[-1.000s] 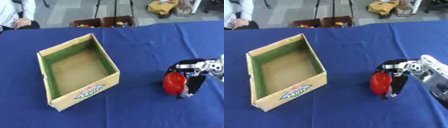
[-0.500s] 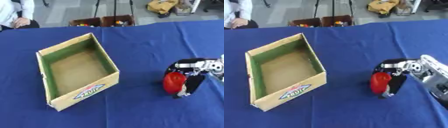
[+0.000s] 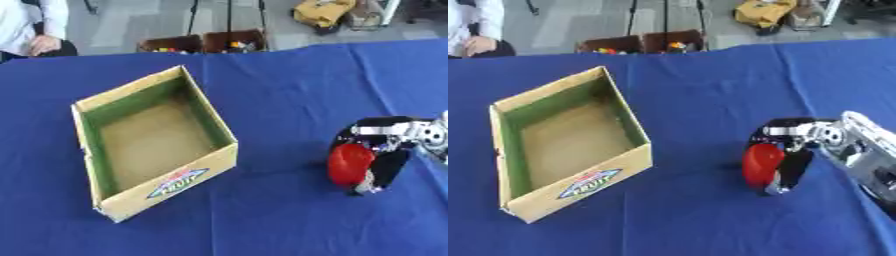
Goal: Pick up objects on the table and place them in the box.
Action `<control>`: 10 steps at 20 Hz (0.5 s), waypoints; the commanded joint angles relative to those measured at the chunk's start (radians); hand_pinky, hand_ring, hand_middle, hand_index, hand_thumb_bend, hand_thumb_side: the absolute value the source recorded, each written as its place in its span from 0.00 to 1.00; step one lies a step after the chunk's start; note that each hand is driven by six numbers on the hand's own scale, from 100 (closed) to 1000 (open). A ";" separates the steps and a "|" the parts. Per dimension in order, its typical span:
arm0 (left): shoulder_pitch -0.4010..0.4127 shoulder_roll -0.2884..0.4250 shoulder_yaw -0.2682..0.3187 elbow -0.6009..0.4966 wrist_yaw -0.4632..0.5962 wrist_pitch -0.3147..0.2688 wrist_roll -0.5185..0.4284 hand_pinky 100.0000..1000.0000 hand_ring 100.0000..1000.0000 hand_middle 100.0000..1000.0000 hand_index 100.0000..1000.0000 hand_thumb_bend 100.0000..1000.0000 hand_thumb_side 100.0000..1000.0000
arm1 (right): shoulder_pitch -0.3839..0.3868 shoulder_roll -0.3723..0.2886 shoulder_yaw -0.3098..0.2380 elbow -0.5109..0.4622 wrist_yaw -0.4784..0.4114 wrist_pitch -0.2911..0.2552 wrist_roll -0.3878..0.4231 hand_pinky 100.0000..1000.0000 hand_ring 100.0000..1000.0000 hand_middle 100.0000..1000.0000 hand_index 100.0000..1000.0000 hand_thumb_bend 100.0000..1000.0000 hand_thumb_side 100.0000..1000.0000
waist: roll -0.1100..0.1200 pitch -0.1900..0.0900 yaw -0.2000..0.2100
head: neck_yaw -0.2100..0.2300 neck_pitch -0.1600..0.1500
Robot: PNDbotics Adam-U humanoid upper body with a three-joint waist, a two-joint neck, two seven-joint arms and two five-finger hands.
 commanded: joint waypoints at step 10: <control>-0.011 0.011 0.005 -0.015 0.002 0.003 0.007 0.59 0.86 0.80 0.86 0.00 0.94 | -0.023 -0.016 -0.018 -0.027 -0.044 0.103 -0.062 0.21 0.47 0.52 0.63 0.00 0.00 | -0.010 -0.001 0.001 | 0.002 -0.012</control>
